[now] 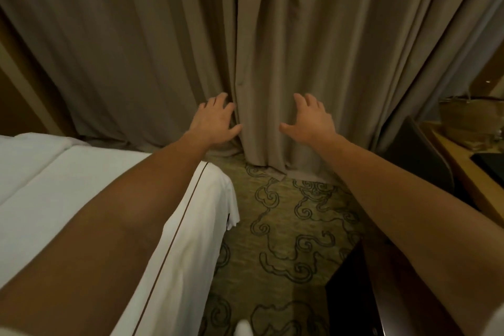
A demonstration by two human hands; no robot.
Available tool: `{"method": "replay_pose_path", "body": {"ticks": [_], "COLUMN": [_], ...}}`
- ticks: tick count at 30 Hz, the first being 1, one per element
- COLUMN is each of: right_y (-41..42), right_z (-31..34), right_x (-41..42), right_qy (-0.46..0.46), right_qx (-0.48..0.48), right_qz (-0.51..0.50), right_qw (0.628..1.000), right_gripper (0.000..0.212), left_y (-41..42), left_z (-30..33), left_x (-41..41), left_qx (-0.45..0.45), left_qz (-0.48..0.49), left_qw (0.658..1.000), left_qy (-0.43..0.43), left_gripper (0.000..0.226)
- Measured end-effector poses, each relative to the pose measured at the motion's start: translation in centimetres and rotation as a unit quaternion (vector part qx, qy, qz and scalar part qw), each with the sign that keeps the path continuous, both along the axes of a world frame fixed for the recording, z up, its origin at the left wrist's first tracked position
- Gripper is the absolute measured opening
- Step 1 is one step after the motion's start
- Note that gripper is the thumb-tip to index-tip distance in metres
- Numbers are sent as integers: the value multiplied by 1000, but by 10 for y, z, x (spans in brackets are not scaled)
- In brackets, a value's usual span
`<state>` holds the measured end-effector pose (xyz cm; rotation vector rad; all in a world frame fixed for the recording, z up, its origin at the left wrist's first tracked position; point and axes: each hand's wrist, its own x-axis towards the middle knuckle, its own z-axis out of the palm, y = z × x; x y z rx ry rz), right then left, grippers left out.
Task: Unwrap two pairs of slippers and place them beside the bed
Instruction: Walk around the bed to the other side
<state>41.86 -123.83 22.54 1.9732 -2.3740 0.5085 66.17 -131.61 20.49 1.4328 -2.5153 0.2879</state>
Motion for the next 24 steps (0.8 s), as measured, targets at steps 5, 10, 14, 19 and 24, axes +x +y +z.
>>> {"method": "replay_pose_path", "body": {"ticks": [5,10,14,19,24], "right_y": [-124,-235,-329,-447,-553], "right_z": [8,9,2,-6,-2], "right_x": [-41,-67,-89,-111,-112], "right_qy": [19,32,27,8,-20], "right_qx": [12,12,7,28,55], "right_qz": [4,28,53,110,156], "right_qw": [1000,999,998,993,986], "right_gripper": [94,94,94,96,102], "left_y": [-124,-229,-308,-397,-481], "left_z": [3,14,9,4,16], "left_x": [-52,-84,-98,-104,-88], "left_qx": [13,11,11,21,3], "left_qz": [-32,-29,-4,60,142], "left_qw": [999,999,999,997,990], "left_qy": [-26,-41,-48,-44,-21], "left_gripper": [68,66,65,63,61]}}
